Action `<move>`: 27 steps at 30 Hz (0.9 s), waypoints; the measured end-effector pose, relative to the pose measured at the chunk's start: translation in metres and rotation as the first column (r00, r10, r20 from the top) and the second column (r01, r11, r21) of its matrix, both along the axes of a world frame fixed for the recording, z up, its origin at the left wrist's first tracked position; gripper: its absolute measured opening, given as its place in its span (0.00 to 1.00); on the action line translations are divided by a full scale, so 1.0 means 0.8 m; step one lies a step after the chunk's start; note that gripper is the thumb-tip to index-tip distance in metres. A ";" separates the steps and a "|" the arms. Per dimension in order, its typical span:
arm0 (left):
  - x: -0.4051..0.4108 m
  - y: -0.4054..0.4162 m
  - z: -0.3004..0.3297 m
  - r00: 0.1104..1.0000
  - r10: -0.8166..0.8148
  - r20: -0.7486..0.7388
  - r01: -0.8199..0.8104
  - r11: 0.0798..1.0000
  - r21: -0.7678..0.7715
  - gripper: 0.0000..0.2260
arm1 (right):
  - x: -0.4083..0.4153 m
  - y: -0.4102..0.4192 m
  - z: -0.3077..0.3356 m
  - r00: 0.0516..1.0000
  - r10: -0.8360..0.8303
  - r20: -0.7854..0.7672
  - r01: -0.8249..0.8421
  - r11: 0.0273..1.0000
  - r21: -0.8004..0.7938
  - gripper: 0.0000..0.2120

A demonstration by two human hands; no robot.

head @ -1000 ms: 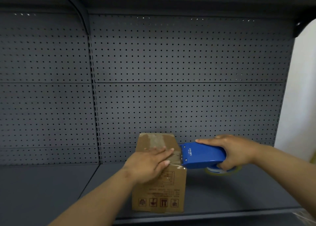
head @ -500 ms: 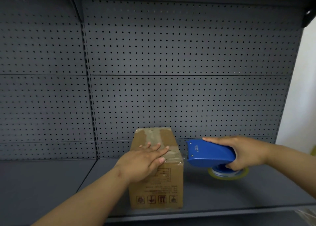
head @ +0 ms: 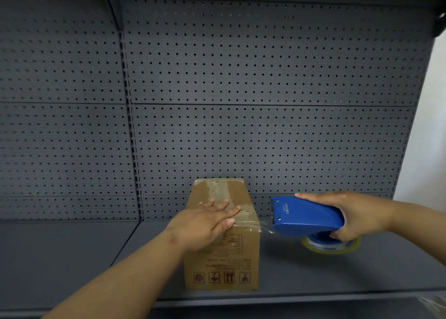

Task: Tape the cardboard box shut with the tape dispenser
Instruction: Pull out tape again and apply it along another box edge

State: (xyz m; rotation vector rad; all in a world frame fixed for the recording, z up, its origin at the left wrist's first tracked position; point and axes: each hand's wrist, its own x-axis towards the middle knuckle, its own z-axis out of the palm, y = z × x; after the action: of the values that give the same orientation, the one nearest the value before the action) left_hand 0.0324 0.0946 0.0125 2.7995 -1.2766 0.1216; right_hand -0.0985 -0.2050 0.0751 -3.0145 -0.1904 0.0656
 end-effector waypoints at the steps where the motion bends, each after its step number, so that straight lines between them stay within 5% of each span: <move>1: 0.000 0.000 0.000 1.000 0.000 -0.004 0.000 1.000 0.001 0.22 | -0.001 -0.001 0.001 1.000 -0.003 -0.001 0.003 1.000 -0.015 0.44; 13: -0.007 -0.008 0.008 1.000 -0.007 0.009 0.006 0.999 0.037 0.22 | 0.019 0.070 0.053 0.959 -0.174 -0.222 0.074 0.915 -0.397 0.41; 22: -0.009 -0.012 0.008 1.000 -0.007 0.017 0.006 1.000 0.030 0.22 | 0.055 0.152 0.086 0.932 -0.230 -0.280 -0.044 0.696 -0.716 0.36; 27: -0.009 -0.003 0.005 1.000 -0.010 -0.001 0.010 1.000 0.014 0.22 | 0.073 0.154 0.004 0.921 -0.287 -0.264 -0.065 0.554 -0.830 0.33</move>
State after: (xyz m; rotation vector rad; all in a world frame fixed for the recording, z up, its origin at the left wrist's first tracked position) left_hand 0.0250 0.0920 0.0168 2.8039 -1.2962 0.1117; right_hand -0.0403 -0.0819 0.0783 -3.8359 0.1354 1.0030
